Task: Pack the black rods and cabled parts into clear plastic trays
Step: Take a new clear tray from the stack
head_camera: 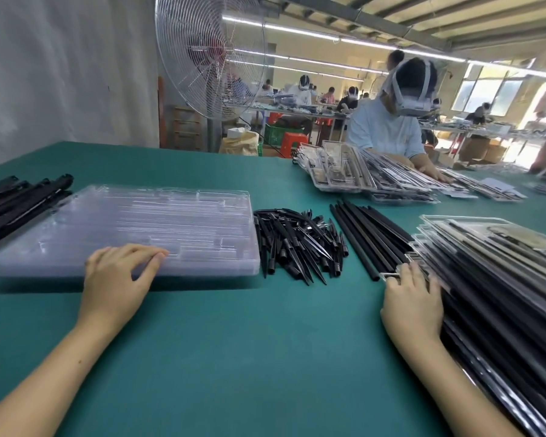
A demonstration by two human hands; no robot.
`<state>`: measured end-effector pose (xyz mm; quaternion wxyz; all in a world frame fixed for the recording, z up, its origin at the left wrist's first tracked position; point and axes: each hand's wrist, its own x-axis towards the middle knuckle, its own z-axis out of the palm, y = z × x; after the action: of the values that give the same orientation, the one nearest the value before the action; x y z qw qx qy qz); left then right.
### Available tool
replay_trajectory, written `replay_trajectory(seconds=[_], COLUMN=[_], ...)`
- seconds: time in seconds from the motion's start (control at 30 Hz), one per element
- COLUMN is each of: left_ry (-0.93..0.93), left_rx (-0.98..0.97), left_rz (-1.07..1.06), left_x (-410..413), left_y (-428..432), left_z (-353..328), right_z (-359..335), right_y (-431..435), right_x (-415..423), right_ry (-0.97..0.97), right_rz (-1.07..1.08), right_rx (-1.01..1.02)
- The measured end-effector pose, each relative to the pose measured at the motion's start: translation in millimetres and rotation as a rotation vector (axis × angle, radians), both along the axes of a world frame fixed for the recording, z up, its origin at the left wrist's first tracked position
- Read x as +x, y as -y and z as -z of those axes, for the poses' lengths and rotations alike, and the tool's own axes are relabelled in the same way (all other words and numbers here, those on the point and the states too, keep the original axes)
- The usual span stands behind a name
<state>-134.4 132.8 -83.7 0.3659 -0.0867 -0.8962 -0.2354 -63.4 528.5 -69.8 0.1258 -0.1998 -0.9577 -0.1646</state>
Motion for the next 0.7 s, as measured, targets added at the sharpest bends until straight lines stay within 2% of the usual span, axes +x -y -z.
replay_trajectory(seconds=[0.53,0.7], left_ry=[-0.008,-0.013], left_rx=[0.011,0.002], left_rz=[0.007,0.004], left_x=[0.2,-0.2], left_y=[-0.3,-0.4], left_z=[-1.3,-1.3], right_z=[-5.4,-4.1], right_y=[-24.3,-22.5], right_x=[2.8,0.5], right_ry=[0.036,0.035], right_rz=[0.092,0.068], right_rx=[0.072,0.02])
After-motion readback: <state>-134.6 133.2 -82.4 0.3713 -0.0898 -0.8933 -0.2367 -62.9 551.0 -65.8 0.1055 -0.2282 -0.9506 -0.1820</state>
